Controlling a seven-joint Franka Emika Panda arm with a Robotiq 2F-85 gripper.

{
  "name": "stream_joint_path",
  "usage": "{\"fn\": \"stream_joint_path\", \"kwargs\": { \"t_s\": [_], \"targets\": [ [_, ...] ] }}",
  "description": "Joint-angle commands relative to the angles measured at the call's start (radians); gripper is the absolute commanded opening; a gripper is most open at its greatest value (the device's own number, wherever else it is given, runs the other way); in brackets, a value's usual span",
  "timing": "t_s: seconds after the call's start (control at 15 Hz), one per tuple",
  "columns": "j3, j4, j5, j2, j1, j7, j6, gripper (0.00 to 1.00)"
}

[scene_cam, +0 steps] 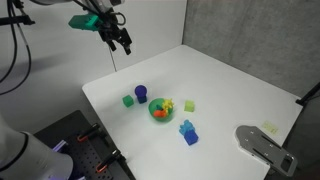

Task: Take the round yellow toy out of the bowl and put it on the blue block

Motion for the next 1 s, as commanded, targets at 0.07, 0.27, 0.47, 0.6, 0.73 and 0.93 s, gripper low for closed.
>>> {"fn": "stream_joint_path", "kwargs": {
  "t_s": [0.07, 0.27, 0.47, 0.6, 0.73, 0.93],
  "targets": [
    [-0.018, 0.053, 0.014, 0.072, 0.011, -0.004, -0.005, 1.0],
    [-0.022, 0.113, 0.016, 0.141, 0.007, -0.001, -0.021, 1.0],
    [-0.033, 0.183, 0.023, 0.217, 0.004, -0.005, -0.038, 1.0],
    [-0.046, 0.219, 0.03, 0.266, 0.002, -0.009, -0.041, 1.0],
    [-0.061, 0.249, 0.035, 0.314, -0.006, -0.002, -0.036, 1.0],
    [-0.084, 0.278, 0.03, 0.379, -0.02, 0.021, -0.026, 1.0]
  ]
}}
